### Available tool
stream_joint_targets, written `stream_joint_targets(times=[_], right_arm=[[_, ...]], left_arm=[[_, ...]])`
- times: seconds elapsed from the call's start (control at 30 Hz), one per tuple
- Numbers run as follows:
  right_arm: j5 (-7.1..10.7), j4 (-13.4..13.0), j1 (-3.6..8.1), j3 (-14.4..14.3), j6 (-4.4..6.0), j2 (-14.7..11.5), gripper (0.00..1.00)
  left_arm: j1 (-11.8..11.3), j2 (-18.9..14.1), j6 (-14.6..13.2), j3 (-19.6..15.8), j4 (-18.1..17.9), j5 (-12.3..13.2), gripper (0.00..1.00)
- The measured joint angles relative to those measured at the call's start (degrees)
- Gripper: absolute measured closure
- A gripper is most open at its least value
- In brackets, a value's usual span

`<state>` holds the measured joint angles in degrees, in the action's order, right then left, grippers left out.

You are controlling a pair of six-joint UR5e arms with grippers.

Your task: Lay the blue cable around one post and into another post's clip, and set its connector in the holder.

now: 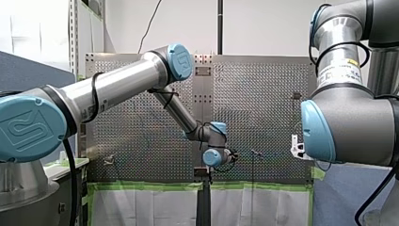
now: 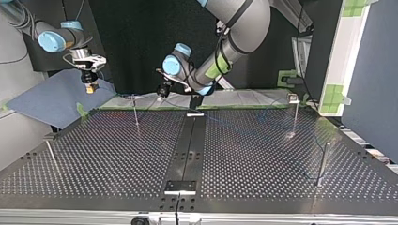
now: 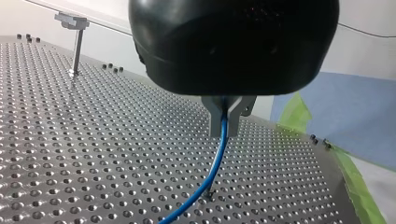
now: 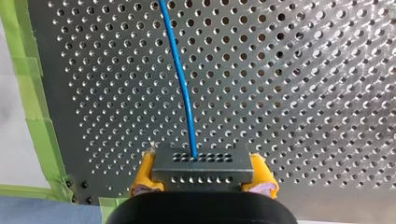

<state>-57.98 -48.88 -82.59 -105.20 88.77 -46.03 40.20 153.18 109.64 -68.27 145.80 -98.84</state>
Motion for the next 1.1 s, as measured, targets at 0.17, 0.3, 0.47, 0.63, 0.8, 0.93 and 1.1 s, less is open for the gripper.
stream_joint_targets(times=[0.17, 0.3, 0.47, 0.63, 0.8, 0.93, 1.1], right_arm=[[-0.03, -0.2, -0.10, 0.3, 0.30, 0.2, 1.00], [-0.04, -0.2, -0.21, 0.6, 0.33, 0.8, 1.00], [-0.06, -0.2, -0.24, 0.9, 0.35, 1.2, 1.00], [-0.18, -0.1, -0.26, 1.3, 0.44, 1.3, 1.00], [-0.24, 0.0, -0.29, 1.6, 0.48, 1.4, 1.00], [-0.27, 0.0, -0.33, 1.9, 0.61, 1.5, 1.00], [-0.29, -0.1, -0.45, 2.1, 0.83, 1.6, 1.00]], left_arm=[[-0.3, 1.0, 0.3, 0.1, 0.0, 0.6, 1.00], [-0.5, 1.4, 0.4, 0.2, -0.3, 0.7, 1.00], [-0.6, 1.5, 0.3, 0.6, -0.1, 0.7, 1.00], [-0.8, 1.5, 0.3, 1.1, 0.0, 0.8, 1.00], [-1.1, 1.6, 0.5, 1.7, 0.1, 1.8, 1.00], [-1.3, 1.6, 1.2, 2.0, 0.1, 3.0, 1.00], [-1.5, 1.6, 2.1, 2.3, 0.1, 3.8, 1.00]])
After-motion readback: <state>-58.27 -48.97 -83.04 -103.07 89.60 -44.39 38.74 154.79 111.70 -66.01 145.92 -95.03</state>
